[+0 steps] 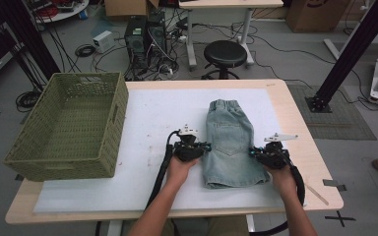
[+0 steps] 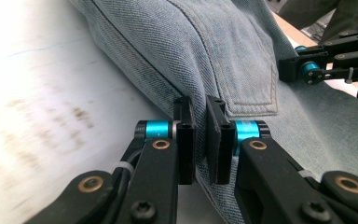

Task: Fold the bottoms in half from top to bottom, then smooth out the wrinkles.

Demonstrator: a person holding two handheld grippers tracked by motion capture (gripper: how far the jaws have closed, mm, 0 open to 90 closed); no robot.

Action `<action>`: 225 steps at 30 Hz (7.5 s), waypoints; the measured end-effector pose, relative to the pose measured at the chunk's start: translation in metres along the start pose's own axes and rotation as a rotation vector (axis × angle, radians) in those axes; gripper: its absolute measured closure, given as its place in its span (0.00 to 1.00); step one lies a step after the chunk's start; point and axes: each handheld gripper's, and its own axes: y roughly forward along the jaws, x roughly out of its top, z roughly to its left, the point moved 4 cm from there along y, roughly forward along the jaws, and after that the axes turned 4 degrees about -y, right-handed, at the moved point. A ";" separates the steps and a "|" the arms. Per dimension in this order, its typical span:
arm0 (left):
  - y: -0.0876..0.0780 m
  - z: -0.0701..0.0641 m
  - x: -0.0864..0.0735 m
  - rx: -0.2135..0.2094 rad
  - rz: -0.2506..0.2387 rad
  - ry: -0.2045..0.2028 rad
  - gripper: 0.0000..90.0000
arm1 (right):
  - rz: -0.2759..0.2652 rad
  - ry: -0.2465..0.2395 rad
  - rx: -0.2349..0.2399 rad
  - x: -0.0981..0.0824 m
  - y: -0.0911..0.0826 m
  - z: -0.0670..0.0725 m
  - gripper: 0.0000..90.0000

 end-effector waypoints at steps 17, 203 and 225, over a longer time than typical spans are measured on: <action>-0.055 0.039 -0.009 0.057 -0.044 0.015 0.93 | 0.004 -0.076 0.065 0.026 0.029 0.053 0.94; -0.065 0.078 0.049 -0.175 -0.243 0.157 0.90 | -0.066 -0.153 0.242 0.078 0.049 0.107 0.65; -0.079 0.062 0.039 -0.201 -0.227 0.285 0.91 | -0.032 -0.174 0.187 0.081 0.068 0.119 0.78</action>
